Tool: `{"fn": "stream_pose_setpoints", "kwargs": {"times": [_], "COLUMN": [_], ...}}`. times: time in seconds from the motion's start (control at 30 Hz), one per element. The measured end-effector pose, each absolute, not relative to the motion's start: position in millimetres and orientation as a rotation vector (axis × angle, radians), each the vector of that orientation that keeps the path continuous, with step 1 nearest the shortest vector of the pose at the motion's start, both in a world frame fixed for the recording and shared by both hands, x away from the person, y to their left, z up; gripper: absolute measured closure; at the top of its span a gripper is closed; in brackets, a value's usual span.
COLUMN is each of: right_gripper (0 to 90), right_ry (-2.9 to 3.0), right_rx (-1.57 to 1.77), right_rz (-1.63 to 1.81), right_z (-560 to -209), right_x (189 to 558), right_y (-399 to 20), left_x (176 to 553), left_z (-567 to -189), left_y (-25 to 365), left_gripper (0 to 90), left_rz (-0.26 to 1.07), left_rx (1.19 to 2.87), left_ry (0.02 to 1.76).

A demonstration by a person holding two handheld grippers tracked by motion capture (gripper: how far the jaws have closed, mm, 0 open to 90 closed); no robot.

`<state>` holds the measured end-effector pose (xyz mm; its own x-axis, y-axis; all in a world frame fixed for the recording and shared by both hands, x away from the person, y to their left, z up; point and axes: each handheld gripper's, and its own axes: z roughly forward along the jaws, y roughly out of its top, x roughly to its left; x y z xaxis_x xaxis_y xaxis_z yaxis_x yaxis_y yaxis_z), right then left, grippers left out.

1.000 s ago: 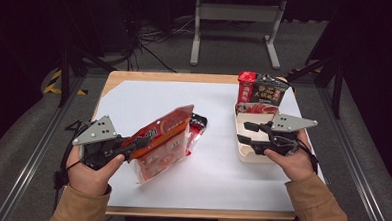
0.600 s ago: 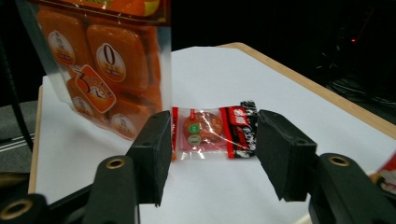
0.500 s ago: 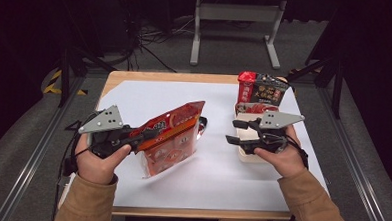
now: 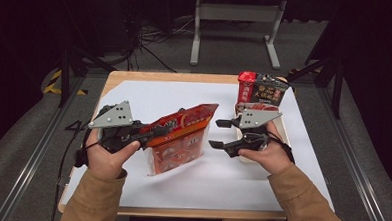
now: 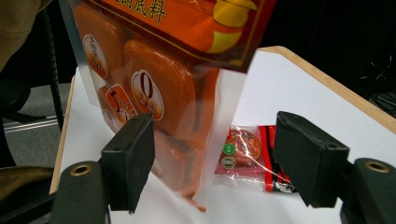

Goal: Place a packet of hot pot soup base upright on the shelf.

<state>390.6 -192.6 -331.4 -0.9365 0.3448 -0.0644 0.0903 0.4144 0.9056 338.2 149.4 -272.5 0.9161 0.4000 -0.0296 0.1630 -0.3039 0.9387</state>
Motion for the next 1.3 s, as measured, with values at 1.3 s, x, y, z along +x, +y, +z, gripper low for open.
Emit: {"fn": "stream_pose_setpoints", "kwargs": {"times": [1.3], "right_gripper": [47.4], "right_ry": [2.555], "right_rx": [0.187], "right_rz": [1.647], "right_z": [-346.3], "right_x": [372.2], "right_y": [-177.8], "left_x": [350.0], "left_z": [-275.4], "left_y": [124.6], "left_gripper": [90.0], "left_rz": [0.194], "left_rx": [1.809], "left_ry": [0.274]}}
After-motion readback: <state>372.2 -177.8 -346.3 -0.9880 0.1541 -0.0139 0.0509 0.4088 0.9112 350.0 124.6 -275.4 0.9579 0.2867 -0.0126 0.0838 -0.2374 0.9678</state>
